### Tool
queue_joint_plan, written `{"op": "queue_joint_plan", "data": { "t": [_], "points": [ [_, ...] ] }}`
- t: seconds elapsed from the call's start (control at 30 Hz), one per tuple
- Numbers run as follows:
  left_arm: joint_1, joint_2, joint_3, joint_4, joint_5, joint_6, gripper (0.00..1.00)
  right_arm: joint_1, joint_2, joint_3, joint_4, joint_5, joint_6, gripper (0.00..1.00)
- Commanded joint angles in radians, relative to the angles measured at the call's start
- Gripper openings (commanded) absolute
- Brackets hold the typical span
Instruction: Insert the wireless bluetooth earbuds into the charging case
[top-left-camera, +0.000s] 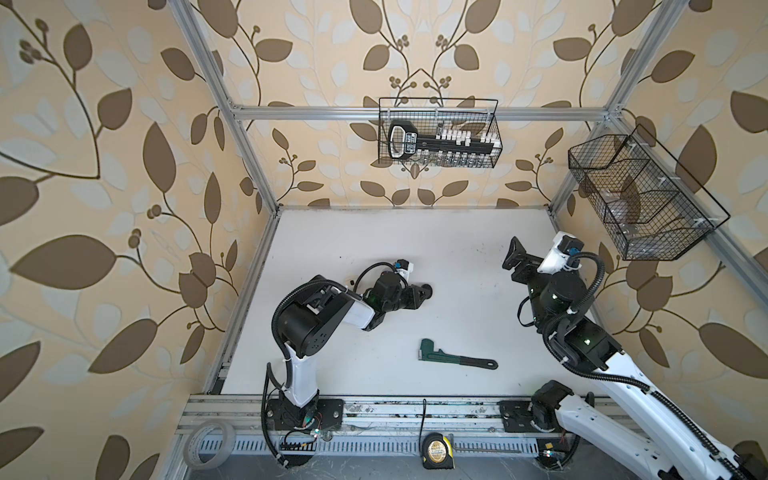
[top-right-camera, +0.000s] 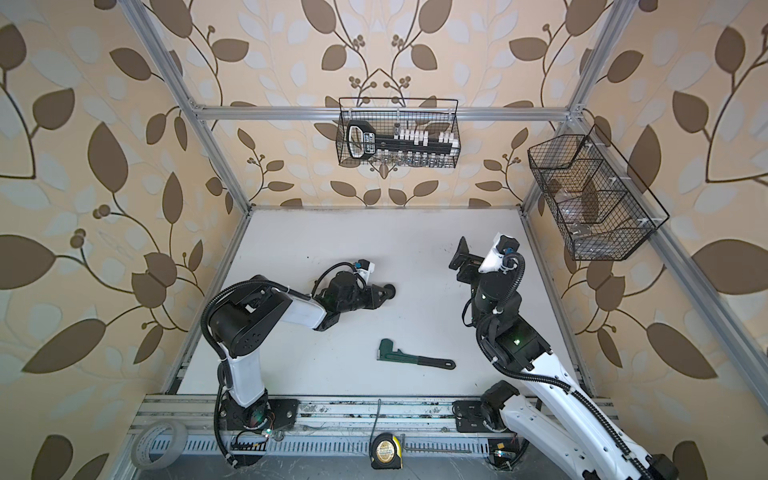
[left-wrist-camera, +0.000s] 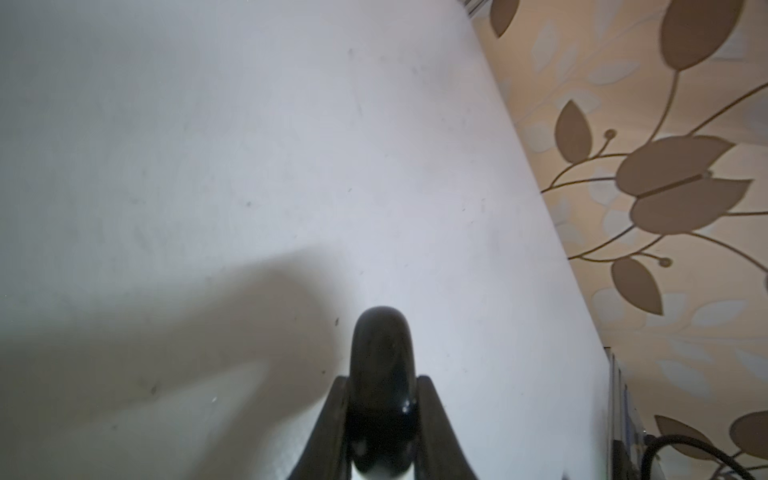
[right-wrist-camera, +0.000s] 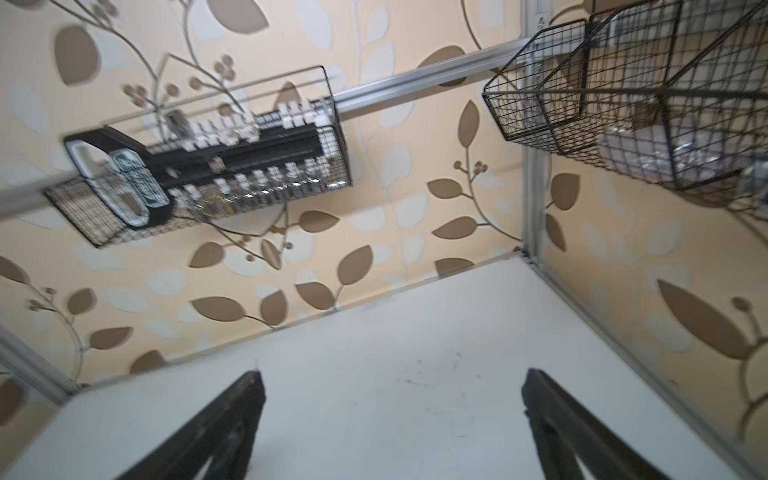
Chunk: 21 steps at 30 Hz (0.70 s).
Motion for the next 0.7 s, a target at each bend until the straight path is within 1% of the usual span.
{"op": "queue_joint_plan", "data": {
  "t": [0.0,0.03,0.1,0.13,0.17,0.23,0.3,0.37,0.43,0.47,0.5,0.57,0.67],
  "points": [
    [-0.012,0.006,0.070,-0.068,-0.041,-0.021,0.00,-0.181,0.008,-0.055,0.029,-0.074,-0.040,1.00],
    [-0.013,0.018,0.066,-0.059,-0.045,-0.029,0.00,-0.248,0.028,-0.079,0.034,-0.139,-0.007,1.00],
    [-0.016,0.030,0.059,-0.050,-0.053,-0.036,0.00,-0.354,0.076,-0.143,0.085,-0.227,0.030,1.00],
    [-0.016,0.034,0.058,-0.054,-0.057,-0.036,0.03,-0.388,0.097,-0.176,0.117,-0.248,0.037,1.00],
    [-0.016,0.036,0.059,-0.061,-0.056,-0.029,0.08,-0.420,0.123,-0.216,0.152,-0.259,0.040,1.00],
    [-0.018,0.029,0.058,-0.084,-0.070,-0.019,0.23,-0.453,0.171,-0.278,0.212,-0.252,0.063,1.00],
    [-0.018,0.014,0.059,-0.121,-0.092,0.008,0.43,-0.461,0.222,-0.328,0.297,-0.241,0.055,1.00],
    [-0.018,-0.011,0.068,-0.185,-0.124,0.042,0.54,-0.461,0.275,-0.353,0.367,-0.222,0.039,1.00],
    [-0.017,-0.043,0.065,-0.240,-0.162,0.071,0.62,-0.460,0.322,-0.393,0.454,-0.202,0.033,1.00],
    [-0.016,-0.060,0.065,-0.268,-0.177,0.085,0.79,-0.459,0.342,-0.410,0.487,-0.188,0.010,1.00],
    [-0.016,-0.078,0.066,-0.300,-0.189,0.102,0.98,-0.457,0.360,-0.412,0.495,-0.151,0.013,1.00],
    [-0.012,-0.118,0.069,-0.362,-0.217,0.132,0.99,-0.456,0.366,-0.423,0.528,-0.150,-0.001,1.00],
    [0.021,-0.217,0.074,-0.484,-0.260,0.181,0.99,-0.436,0.378,-0.493,0.683,-0.149,-0.052,1.00]
  ]
}}
